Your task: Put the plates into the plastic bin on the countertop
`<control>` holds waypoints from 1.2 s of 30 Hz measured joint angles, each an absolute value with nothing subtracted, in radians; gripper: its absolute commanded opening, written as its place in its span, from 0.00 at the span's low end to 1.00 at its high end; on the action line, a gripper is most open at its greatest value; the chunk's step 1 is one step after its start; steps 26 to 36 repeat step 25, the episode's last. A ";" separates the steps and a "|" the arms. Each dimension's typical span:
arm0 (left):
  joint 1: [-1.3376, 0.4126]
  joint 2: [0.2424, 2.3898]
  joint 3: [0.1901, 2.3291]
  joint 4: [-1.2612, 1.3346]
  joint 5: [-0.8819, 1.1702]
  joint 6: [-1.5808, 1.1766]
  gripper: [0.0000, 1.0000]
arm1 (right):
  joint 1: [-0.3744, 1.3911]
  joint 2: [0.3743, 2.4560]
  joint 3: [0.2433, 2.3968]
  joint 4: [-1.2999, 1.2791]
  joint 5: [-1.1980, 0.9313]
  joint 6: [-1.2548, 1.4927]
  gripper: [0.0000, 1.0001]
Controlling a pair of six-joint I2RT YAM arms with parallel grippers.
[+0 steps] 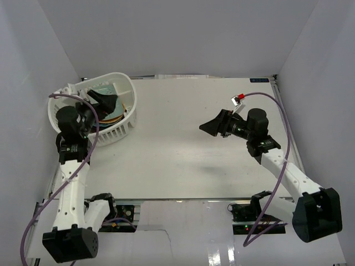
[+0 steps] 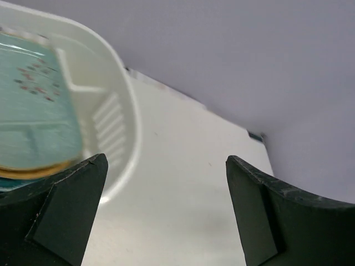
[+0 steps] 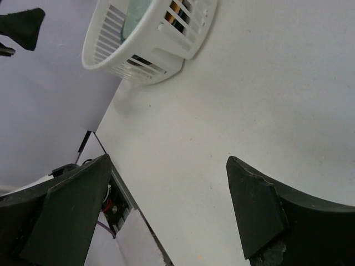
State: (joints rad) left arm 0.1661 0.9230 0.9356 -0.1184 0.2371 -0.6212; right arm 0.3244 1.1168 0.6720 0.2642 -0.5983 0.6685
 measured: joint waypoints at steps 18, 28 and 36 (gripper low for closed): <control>-0.138 0.519 0.815 -0.419 0.535 -0.437 0.98 | 0.329 0.467 0.672 -0.123 -0.227 0.463 0.90; -0.162 0.472 0.735 -0.479 0.539 -0.406 0.98 | 0.329 0.439 0.547 -0.236 -0.155 0.464 0.90; -0.162 0.472 0.735 -0.479 0.539 -0.406 0.98 | 0.329 0.439 0.547 -0.236 -0.155 0.464 0.90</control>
